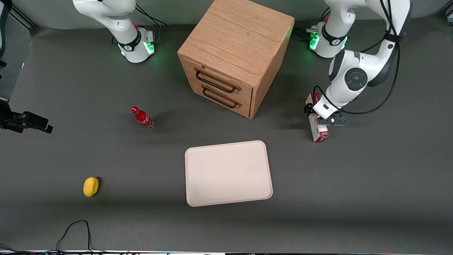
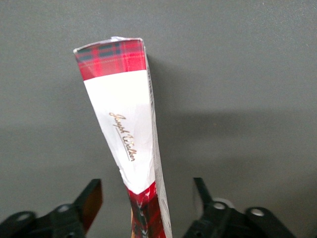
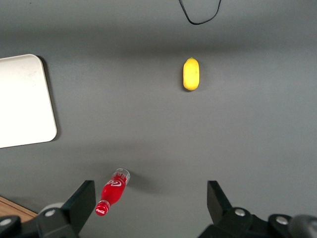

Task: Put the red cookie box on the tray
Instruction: 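Close the left gripper around the cookie box's base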

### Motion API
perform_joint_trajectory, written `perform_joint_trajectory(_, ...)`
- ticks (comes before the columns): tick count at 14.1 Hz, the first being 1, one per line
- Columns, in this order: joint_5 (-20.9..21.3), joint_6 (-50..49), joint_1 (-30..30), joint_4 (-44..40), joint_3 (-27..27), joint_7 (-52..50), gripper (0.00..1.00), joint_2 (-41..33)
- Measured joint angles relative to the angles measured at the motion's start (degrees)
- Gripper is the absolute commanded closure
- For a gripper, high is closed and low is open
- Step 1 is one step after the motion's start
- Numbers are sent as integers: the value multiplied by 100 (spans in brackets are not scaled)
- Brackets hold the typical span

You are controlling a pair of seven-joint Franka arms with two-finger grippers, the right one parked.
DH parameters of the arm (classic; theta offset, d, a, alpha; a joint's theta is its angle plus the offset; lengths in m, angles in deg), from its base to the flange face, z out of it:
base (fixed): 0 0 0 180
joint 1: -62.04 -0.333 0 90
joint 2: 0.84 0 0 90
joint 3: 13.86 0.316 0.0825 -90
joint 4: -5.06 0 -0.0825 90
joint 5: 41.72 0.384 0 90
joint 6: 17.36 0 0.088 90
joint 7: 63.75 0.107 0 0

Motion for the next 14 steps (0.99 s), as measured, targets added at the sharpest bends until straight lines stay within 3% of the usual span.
perform_joint_trajectory(1,0,-4,0,0,0,0,100,0)
perform_joint_trajectory(10,1,-118,-3,-37,19,0,100,-10)
perform_joint_trajectory(14,1,-1410,-12,-805,60,-41,100,-204)
